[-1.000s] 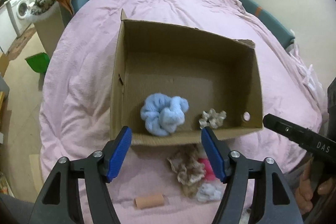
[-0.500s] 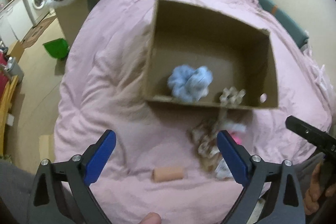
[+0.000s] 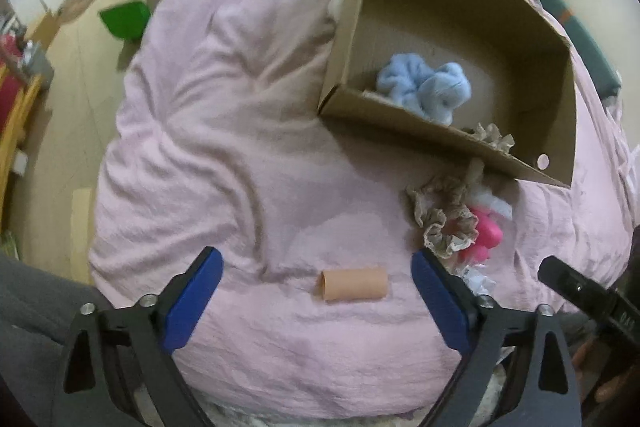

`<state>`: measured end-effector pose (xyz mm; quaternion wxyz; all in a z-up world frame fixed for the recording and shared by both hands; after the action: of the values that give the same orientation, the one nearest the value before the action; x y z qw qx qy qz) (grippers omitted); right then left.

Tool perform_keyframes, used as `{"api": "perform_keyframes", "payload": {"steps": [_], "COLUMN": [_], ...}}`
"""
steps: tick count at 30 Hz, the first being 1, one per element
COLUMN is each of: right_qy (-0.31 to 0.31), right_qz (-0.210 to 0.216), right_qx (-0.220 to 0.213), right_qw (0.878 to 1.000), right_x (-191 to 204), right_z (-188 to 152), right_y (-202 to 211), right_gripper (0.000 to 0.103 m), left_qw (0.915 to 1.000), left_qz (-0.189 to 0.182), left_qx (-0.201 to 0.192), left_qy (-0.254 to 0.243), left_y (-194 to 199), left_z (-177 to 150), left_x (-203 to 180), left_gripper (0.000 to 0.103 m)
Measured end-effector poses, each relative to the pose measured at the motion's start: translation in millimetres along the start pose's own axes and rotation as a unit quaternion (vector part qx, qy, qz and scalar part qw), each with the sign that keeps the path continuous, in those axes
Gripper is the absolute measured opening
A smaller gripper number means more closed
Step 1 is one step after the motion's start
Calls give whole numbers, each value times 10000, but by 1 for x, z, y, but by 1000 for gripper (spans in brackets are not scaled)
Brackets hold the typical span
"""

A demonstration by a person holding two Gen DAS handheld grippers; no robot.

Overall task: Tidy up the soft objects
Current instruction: 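Lower the left tool and grasp the tan cylinder, then grasp the clear plastic bag with the right tool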

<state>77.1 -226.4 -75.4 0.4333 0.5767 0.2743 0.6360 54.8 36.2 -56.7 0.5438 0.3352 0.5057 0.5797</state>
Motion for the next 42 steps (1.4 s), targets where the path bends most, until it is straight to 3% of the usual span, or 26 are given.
{"api": "perform_keyframes", "payload": {"steps": [2,5,12,14,17,20,21,24,28,35,42], "right_qy": [13,21,-4,53,78,115,120,86,-101,-517,316], "right_qz": [-1,-43,-15,-68,-80,-120,-112,-37,99,137,-199], "right_qx": [2,74,117,138,196,207,208,221,263,545,771], "right_qw": [10000,10000,9999,9999,9997,9996,9996,9997,9996,9971,9963], "right_x": [1,1,4,6,9,11,11,11,3,-13,16], "right_z": [0,-1,1,1,0,1,2,3,2,-2,-12], "right_y": [-2,-5,-9,-11,-15,-16,-17,-17,-15,-24,-38], "right_gripper": [87,87,87,87,87,87,87,87,87,87,87], "left_qw": [9999,9984,9945,9933,9930,9943,9942,9949,9974,9985,9987], "left_qz": [-38,-278,-136,-128,-224,-98,-152,-241,-419,-301,-213], "left_qx": [127,457,1024,1147,1151,1056,1039,893,347,-259,-251], "left_qy": [-17,-172,-195,-61,115,-118,-230,-392,-483,-377,-400], "left_y": [-8,-23,-57,-63,-64,-62,-62,-51,-22,5,3], "left_z": [-1,-4,-12,-13,-14,-16,-16,-13,-7,5,4], "left_x": [-4,-17,-24,-19,-14,-18,-21,-29,-34,-20,-16], "left_gripper": [84,67,65,59,46,29,6,7,7,7,7]}}
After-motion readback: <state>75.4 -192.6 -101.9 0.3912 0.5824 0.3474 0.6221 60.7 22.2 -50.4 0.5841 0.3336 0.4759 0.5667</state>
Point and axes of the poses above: each gripper's, at about its wrist camera, not at the fingertips, and y roughly against the way its jaws point, x to its left, z to its top, the point moved 1 cm from there along -y, roughly the way its jaws point
